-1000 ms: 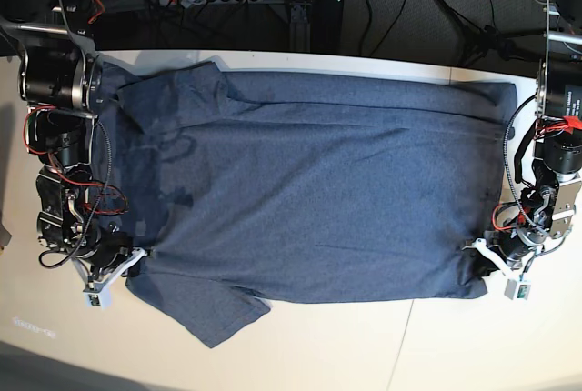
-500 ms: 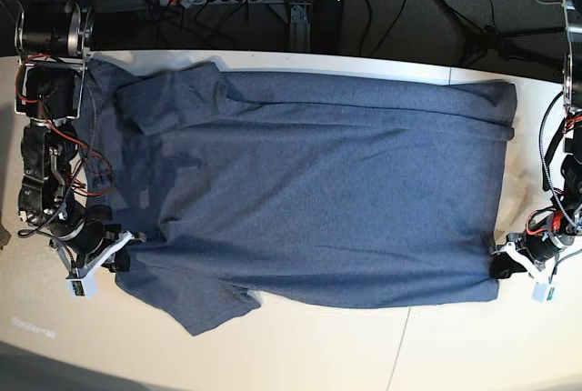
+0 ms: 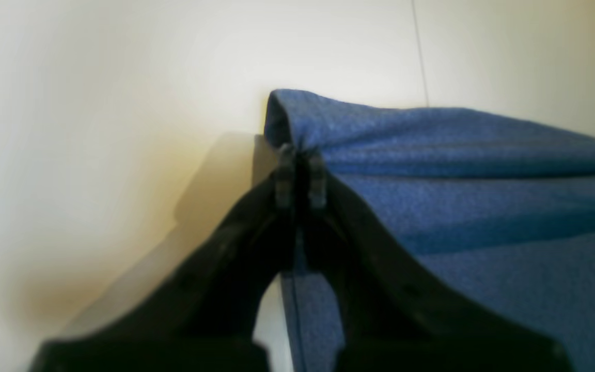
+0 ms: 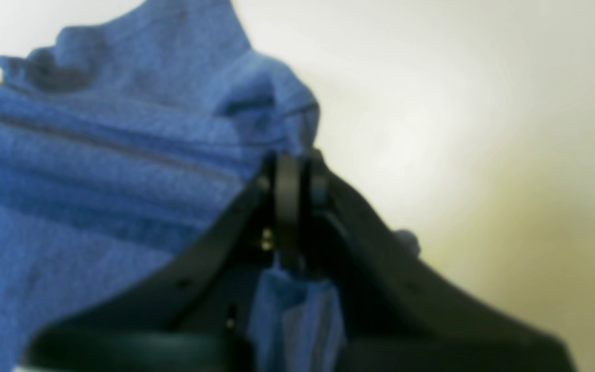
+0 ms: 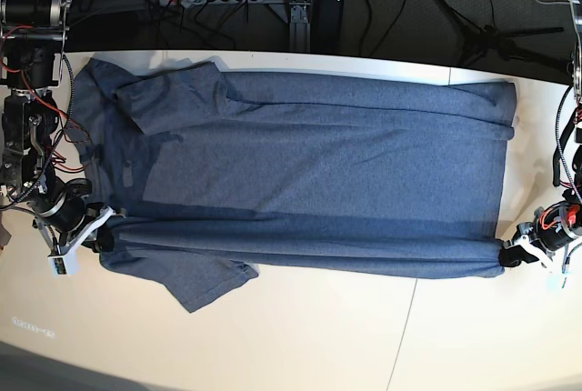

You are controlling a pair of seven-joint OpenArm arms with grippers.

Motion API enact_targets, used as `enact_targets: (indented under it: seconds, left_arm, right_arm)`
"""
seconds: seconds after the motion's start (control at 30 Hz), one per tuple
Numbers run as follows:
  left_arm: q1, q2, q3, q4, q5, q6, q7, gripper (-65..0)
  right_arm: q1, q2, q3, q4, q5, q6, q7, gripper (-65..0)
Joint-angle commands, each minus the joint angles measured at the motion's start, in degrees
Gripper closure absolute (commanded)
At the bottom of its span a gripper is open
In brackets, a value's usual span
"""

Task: Fold the T-shirt properly
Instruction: 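Fold the grasped edge with both grippers toward the shirt's middle lengthwise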

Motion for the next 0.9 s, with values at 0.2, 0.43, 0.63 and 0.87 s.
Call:
enact_targets:
  seconds: [0.2, 0.43, 0.63, 0.87]
  left_arm:
    - [2.7, -4.0, -0.5, 6.1, -4.5, -1.2, 3.2, 0.0]
    - [8.0, -5.6, -0.5, 14.7, -4.5, -1.2, 3.8, 0.0]
    - [9.4, -5.5, -0.9, 15.9, -3.6, -1.2, 3.8, 0.0]
    - [9.6, -5.5, -0.9, 15.9, -3.6, -1.2, 3.8, 0.0]
  right_arm:
    - [-0.1, 1.4, 0.4, 1.0, 0.1, 4.4, 1.1, 0.0]
    - [-0.3, 1.4, 0.4, 1.0, 0.1, 4.4, -0.4, 0.0]
    - [-2.6, 1.4, 0.4, 1.0, 0.1, 4.4, -0.1, 0.0]
    - [-4.9, 1.3, 0.4, 1.0, 0.1, 4.4, 0.5, 0.0]
